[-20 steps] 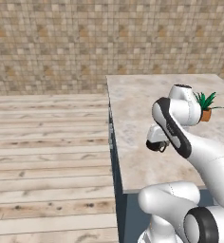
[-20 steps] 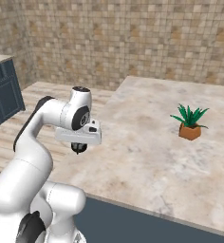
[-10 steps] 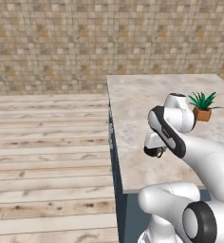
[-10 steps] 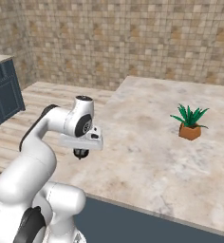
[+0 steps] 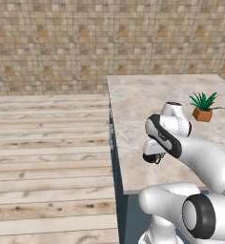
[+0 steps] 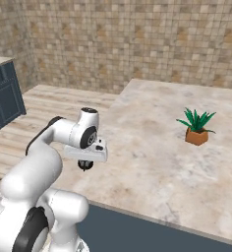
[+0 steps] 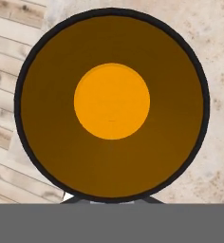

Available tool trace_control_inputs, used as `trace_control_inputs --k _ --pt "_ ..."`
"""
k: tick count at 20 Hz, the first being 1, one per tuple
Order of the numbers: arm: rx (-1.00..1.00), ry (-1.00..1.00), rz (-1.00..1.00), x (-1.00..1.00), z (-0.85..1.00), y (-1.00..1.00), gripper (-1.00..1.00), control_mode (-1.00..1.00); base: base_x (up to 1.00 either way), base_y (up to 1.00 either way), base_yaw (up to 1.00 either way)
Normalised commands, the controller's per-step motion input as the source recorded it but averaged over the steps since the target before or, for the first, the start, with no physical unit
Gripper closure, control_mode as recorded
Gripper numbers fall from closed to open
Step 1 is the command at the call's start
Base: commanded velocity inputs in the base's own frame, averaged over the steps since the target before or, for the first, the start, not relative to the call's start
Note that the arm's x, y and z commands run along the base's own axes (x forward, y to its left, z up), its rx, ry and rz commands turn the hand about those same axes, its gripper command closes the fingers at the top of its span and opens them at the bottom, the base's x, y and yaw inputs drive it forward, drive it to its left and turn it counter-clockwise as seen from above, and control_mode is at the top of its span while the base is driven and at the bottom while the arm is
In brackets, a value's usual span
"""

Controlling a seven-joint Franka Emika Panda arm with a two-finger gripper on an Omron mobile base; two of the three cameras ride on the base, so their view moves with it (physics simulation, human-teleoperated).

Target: Clear the mugs and bowl far away from the sink.

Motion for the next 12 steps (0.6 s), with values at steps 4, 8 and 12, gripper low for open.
trace_control_inputs --k 4,8,12 --pt "0.0 0.05 0.0 0.19 -0.31 0.0 1.0 -1.0 0.0 0.0 0.0" --pt "0.0 0.04 0.0 0.16 -0.29 0.0 1.0 -1.0 0.0 0.0 0.0" --pt "0.0 0.04 0.0 0.14 -0.28 0.0 1.0 -1.0 0.0 0.0 0.0"
